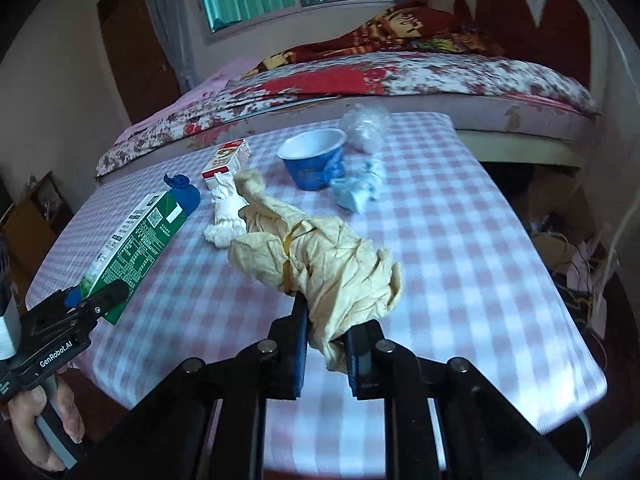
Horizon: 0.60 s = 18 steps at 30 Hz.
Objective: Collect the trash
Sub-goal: 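Grasp the milk carton with the left gripper while the right gripper grasps the crumpled tan paper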
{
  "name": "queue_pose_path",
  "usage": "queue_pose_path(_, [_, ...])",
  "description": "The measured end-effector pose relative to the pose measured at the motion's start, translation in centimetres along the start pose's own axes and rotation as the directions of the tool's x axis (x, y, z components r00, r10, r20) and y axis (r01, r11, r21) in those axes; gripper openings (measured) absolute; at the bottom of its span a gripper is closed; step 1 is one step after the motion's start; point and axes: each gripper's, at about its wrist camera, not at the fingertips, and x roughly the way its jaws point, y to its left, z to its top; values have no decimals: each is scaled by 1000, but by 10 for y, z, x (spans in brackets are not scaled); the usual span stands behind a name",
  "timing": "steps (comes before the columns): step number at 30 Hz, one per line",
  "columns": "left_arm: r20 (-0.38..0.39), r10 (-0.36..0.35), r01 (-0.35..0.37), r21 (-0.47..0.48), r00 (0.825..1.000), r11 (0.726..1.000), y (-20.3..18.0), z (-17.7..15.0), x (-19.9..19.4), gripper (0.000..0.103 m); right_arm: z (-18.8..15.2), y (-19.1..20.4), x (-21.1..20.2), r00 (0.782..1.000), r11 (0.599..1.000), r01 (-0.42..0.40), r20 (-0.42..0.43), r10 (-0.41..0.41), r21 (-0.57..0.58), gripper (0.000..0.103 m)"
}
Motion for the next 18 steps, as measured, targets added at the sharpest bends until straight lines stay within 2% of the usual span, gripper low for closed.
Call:
queue_pose_path(10, [3,-86,85,87,996,993,-51,-22,-30,55,-48,-44,-67,997,988,45,56,-54,150,17])
queue_pose_path(18, [-13,-149,149,149,989,978,-96,-32,-37,55,-78,-80,-104,991,967,89,79,-111,237,17])
